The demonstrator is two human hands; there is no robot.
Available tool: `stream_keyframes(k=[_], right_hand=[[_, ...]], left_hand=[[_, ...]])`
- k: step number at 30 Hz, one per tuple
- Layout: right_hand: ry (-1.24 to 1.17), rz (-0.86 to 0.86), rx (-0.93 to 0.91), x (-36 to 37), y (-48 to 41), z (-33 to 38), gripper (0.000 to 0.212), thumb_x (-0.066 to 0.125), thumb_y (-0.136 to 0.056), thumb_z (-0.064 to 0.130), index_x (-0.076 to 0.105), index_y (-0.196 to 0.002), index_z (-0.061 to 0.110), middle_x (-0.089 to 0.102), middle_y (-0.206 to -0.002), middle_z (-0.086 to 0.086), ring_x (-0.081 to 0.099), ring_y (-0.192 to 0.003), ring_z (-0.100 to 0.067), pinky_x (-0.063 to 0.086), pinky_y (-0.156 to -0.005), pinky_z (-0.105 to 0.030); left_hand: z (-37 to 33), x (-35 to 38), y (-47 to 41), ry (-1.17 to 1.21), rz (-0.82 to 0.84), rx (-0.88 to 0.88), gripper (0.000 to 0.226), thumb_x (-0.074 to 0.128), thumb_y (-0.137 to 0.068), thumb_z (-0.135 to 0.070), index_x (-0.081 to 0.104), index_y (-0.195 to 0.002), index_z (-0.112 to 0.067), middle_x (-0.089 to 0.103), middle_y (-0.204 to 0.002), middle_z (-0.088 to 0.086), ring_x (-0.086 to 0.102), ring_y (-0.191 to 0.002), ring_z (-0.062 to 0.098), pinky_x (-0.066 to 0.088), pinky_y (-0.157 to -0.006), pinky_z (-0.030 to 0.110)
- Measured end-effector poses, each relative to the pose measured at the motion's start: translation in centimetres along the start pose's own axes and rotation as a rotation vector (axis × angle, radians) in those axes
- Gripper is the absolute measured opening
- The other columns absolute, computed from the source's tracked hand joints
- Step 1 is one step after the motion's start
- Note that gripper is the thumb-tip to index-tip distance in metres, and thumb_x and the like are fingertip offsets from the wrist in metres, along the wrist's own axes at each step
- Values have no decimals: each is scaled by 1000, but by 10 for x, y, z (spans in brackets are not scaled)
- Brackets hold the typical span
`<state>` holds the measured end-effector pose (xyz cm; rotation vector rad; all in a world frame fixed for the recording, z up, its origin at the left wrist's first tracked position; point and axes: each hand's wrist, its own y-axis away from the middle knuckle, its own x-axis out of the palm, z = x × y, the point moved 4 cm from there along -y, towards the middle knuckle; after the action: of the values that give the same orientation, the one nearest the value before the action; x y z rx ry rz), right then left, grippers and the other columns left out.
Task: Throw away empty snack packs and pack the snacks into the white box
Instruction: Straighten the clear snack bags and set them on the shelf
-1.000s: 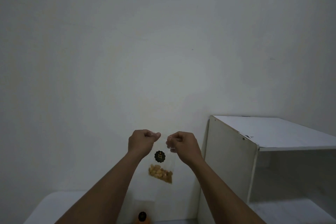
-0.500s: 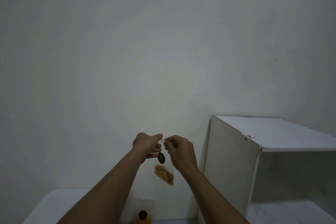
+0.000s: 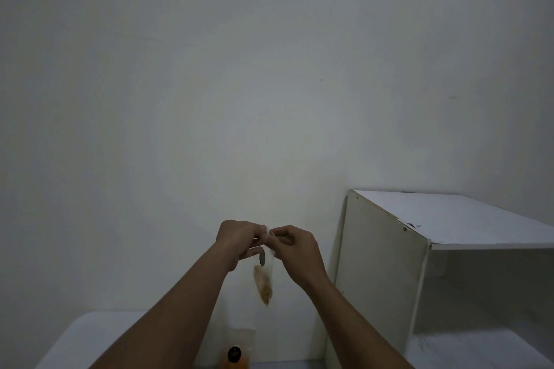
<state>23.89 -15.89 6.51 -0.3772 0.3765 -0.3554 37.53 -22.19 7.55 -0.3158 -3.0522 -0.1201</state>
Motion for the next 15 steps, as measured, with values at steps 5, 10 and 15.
stream_keyframes(k=[5,10,15], right_hand=[[-202,81,156,-2,-4,-1,16,66,-91,17,74,-91,2,75,-86,-12,74,-81,-22,62,-76,-35],[-212,126,237,-4,-6,-3,13,62,-90,4,72,-88,-3,71,-79,-13,69,-71,-21,60,-68,-30],[-316,159,287,-1,-5,-8,13,60,-91,4,72,-92,-3,69,-78,-11,67,-74,-20,59,-73,-31]], left_hand=[[-1,-2,2,-113,54,79,8,73,-81,-3,76,-89,-4,78,-86,7,75,-84,20,60,-70,28],[0,-3,4,-116,85,44,10,69,-85,-5,76,-92,-6,78,-91,7,75,-86,19,60,-72,29],[8,-4,4,19,105,-76,14,68,-84,-13,76,-95,-10,77,-93,4,73,-91,16,59,-79,32]])
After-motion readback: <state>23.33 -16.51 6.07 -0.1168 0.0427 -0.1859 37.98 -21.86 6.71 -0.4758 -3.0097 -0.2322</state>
